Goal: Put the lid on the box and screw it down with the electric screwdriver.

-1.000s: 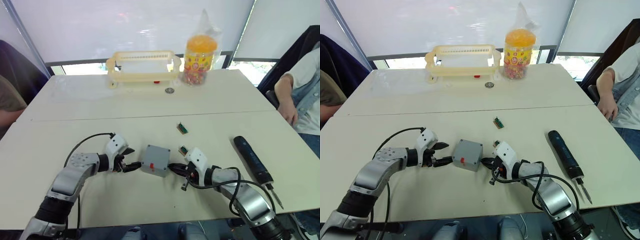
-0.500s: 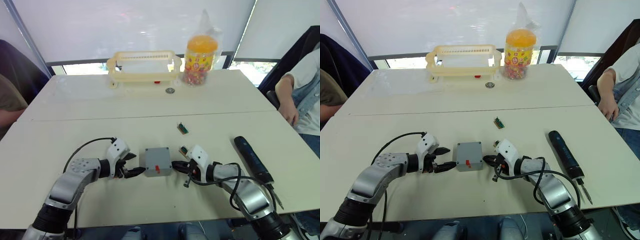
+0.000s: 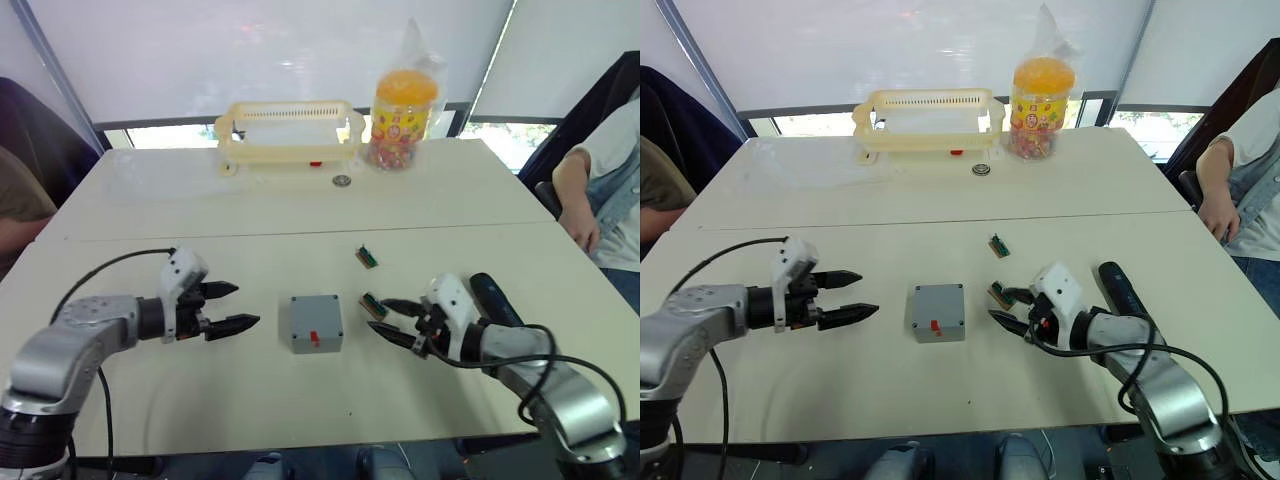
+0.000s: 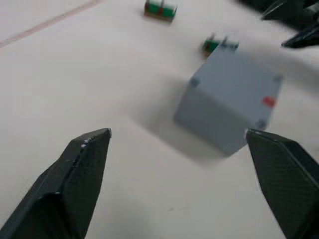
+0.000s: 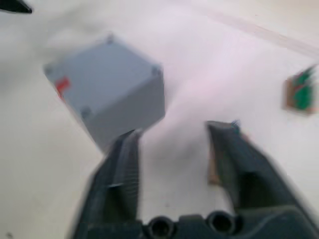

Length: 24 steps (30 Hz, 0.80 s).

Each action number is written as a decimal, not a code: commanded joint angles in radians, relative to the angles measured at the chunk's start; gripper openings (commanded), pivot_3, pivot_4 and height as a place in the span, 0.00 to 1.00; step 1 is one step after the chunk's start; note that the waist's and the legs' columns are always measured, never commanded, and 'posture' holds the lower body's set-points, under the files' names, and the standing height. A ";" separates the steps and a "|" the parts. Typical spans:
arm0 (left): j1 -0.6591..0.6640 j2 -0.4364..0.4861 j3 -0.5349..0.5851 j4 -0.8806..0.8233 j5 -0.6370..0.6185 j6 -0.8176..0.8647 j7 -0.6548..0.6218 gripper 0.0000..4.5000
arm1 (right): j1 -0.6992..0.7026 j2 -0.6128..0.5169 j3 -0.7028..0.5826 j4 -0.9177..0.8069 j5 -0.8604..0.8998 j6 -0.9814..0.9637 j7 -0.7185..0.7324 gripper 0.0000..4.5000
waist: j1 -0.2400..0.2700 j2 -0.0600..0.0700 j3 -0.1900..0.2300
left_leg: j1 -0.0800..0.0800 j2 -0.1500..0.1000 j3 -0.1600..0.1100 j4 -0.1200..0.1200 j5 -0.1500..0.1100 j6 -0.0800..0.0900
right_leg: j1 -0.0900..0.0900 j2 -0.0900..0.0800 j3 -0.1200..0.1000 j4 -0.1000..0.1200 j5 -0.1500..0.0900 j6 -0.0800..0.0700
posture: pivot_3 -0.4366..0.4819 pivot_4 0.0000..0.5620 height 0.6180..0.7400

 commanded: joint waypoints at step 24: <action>-0.024 0.173 -0.093 -0.236 -0.107 0.023 0.073 0.02 | -0.062 0.170 0.098 0.150 -0.036 0.045 -0.300 1.00 | -0.003 0.001 0.000 | 0.000 -0.001 0.003 0.000 0.000 0.001 | 0.000 0.001 0.002 -0.001 -0.002 -0.004 | 0.48 0.27 1.00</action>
